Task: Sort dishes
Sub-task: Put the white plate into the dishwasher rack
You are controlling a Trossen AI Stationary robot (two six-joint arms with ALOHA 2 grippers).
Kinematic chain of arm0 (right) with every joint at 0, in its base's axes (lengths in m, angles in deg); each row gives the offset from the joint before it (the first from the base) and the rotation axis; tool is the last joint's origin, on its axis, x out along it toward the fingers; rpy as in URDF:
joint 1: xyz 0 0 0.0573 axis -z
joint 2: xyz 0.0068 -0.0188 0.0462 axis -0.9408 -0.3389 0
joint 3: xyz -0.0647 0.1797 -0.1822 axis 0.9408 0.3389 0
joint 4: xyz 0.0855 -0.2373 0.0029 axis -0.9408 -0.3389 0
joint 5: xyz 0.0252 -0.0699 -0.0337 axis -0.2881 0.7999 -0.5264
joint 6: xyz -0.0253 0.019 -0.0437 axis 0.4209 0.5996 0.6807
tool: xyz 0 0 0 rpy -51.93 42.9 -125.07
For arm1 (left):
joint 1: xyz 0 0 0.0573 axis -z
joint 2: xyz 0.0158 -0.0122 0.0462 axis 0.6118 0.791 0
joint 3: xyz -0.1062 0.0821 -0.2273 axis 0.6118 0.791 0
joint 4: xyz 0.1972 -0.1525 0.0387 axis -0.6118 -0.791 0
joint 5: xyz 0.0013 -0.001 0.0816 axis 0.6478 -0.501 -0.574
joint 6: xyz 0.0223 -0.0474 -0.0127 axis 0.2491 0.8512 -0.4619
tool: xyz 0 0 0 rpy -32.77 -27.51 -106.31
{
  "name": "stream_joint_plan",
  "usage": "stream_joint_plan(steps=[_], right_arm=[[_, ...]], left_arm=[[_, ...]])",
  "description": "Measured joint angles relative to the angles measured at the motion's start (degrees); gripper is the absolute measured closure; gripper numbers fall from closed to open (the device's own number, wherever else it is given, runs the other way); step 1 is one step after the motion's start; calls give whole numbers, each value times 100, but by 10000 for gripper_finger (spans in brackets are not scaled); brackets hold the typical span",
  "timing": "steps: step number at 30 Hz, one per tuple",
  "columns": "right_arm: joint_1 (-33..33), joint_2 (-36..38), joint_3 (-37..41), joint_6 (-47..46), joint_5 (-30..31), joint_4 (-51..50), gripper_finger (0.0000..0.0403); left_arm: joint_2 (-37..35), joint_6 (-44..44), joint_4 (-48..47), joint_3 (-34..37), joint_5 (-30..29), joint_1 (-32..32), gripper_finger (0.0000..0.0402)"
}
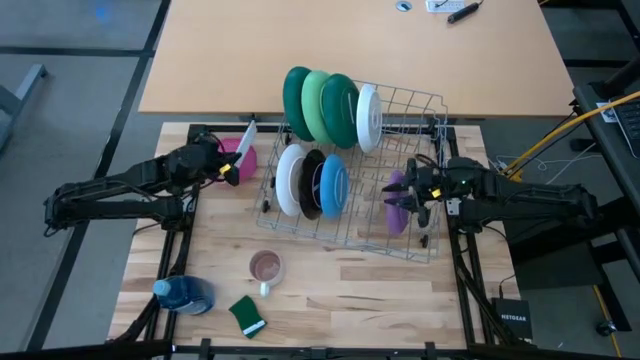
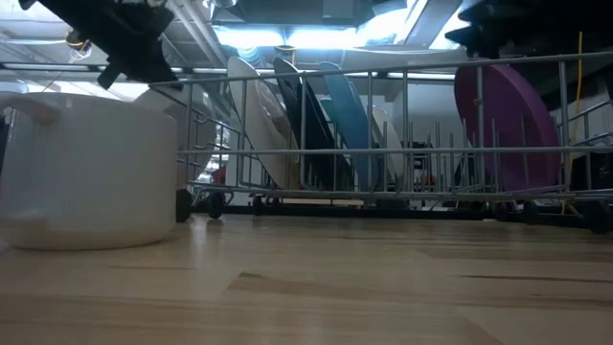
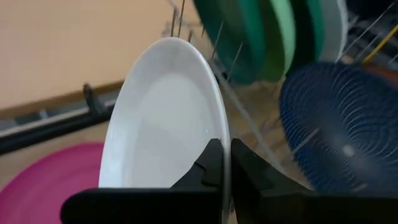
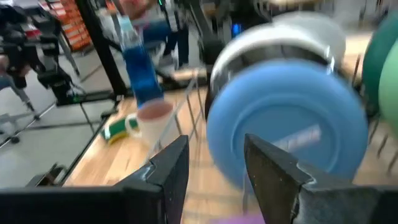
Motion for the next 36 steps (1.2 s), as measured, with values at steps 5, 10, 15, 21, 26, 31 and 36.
stream_joint_plan(steps=[5, 10, 15, 21, 26, 31, 36], right_arm=[[0, -73, -1, 366, -95, 722, 242], [0, -225, -4, 406, -122, 1223, 242], [0, -488, -7, 407, -90, 1480, 242], [0, -988, -7, 407, 117, 1905, 242], [0, -1470, -7, 406, 119, 2376, 242], [0, -1952, -7, 406, 251, 2838, 242], [0, -2375, -9, 406, 430, 3346, 242]], left_arm=[[-174, -157, 254, 0, -32, -3, 400], [-350, -288, 482, 0, -34, -2, 401], [-526, -477, 932, 0, 28, -4, 401], [-668, -785, 1631, 0, 148, -2, 401], [-704, -1005, 2254, 0, 241, -2, 401], [-704, -1203, 2827, 0, 371, -2, 401], [-704, -1240, 3340, -2, 485, -2, 401]])
